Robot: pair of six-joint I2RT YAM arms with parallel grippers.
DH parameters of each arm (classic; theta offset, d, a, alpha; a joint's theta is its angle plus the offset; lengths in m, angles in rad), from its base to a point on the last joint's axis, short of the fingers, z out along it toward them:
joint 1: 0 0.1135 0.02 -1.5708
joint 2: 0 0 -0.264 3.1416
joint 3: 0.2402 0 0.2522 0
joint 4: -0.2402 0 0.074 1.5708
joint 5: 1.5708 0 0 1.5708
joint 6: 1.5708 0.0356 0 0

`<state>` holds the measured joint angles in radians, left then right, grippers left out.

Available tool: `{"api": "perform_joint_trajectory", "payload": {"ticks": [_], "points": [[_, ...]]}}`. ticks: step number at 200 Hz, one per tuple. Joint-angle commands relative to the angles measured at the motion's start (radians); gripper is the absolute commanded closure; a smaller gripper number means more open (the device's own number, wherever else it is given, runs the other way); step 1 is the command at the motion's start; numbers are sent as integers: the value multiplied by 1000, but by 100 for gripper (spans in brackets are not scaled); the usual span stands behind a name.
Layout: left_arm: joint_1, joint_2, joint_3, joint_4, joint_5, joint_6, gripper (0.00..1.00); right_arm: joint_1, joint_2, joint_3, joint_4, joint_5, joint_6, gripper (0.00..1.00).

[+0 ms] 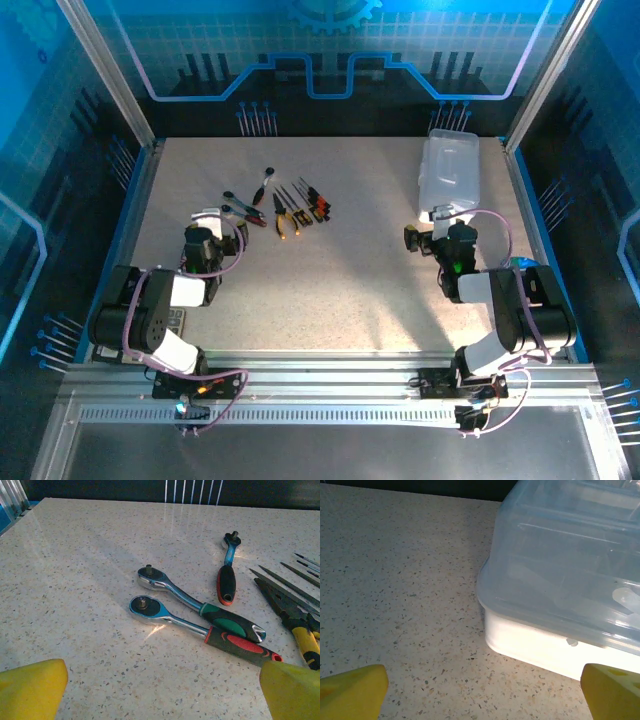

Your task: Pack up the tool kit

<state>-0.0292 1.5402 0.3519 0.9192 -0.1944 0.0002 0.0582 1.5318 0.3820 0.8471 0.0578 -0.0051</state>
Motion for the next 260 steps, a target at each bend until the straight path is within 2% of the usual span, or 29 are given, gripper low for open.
{"api": "perform_joint_trajectory", "payload": {"ticks": [1,197,217,237,260], "points": [[-6,14,22,29,-13,-8,1,1,6,20,30,-16,-8,0],[-6,14,21,28,-13,-8,1,-6,7,22,29,-26,-5,0],[-4,7,25,20,45,13,1,-3,2,20,29,-30,-7,0],[-22,-76,30,-61,1,22,1,15,-81,22,-48,0,-19,0],[-25,-223,157,-464,-57,-73,1,17,-266,74,-283,27,0,0]]}}
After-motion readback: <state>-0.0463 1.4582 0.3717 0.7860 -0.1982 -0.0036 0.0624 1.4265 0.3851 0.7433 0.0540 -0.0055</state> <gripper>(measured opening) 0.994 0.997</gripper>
